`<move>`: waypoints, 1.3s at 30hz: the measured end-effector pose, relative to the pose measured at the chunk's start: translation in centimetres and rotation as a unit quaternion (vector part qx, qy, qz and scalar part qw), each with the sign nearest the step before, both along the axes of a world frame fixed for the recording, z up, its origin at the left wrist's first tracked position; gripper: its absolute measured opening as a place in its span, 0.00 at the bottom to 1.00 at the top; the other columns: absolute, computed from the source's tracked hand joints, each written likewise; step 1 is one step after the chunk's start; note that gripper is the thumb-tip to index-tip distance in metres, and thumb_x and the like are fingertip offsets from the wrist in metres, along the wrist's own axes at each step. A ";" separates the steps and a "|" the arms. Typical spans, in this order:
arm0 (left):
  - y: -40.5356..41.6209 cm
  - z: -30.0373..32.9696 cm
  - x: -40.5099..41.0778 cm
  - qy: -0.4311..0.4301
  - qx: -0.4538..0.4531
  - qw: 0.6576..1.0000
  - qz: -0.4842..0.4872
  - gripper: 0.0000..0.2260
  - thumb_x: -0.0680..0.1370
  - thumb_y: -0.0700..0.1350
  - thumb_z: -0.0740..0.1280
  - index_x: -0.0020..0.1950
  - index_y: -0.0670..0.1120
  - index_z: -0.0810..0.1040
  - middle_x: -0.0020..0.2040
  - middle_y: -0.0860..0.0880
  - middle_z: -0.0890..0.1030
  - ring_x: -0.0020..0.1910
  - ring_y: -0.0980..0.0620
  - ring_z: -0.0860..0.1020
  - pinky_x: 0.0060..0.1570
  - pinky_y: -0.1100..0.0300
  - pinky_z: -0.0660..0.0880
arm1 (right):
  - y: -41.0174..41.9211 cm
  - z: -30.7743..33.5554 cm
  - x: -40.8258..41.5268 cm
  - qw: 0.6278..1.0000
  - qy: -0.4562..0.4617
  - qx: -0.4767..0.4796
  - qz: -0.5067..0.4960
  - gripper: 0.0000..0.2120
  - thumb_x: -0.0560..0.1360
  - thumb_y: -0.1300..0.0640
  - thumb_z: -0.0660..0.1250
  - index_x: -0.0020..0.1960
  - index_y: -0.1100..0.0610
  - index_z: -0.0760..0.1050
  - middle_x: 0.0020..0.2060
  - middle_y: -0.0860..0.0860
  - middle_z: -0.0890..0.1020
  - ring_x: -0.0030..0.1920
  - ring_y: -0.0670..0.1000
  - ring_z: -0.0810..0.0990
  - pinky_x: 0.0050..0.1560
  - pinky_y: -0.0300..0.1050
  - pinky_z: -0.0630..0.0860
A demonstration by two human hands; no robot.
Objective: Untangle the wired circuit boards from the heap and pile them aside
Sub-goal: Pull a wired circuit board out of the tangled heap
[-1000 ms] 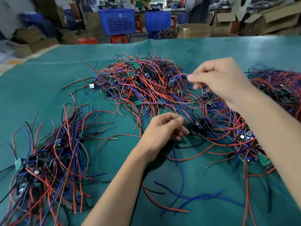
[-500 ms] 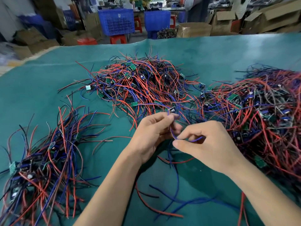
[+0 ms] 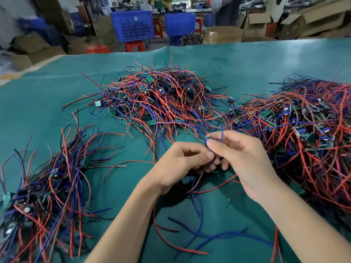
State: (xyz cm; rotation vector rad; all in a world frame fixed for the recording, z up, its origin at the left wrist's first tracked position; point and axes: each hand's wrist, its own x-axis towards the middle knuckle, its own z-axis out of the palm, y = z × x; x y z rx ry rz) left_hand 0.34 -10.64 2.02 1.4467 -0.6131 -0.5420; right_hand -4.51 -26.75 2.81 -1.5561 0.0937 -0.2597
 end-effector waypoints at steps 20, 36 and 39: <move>-0.7 -0.8 0.1 -0.035 0.011 0.993 0.111 0.08 0.77 0.36 0.70 0.54 0.43 0.85 0.38 0.53 0.81 0.37 0.59 0.73 0.40 0.66 0.69 | -1.0 0.6 -0.2 0.928 -0.104 -0.295 -0.204 0.15 0.71 0.47 0.72 0.56 0.49 0.83 0.46 0.43 0.84 0.49 0.51 0.83 0.51 0.53 0.79; -0.6 -0.5 0.1 -0.033 0.026 0.995 0.094 0.05 0.80 0.38 0.67 0.49 0.39 0.82 0.39 0.47 0.83 0.36 0.54 0.76 0.40 0.64 0.73 | -0.4 -0.2 0.4 0.995 -0.054 -0.078 -0.039 0.11 0.73 0.70 0.73 0.46 0.56 0.86 0.37 0.51 0.87 0.33 0.45 0.82 0.35 0.35 0.78; -0.6 -0.6 0.2 -0.021 0.021 0.994 0.105 0.06 0.79 0.39 0.69 0.43 0.44 0.82 0.36 0.49 0.82 0.33 0.55 0.74 0.36 0.65 0.71 | -0.5 -0.4 0.5 0.998 -0.036 0.008 -0.042 0.09 0.74 0.68 0.74 0.44 0.55 0.88 0.38 0.53 0.88 0.34 0.48 0.82 0.35 0.37 0.77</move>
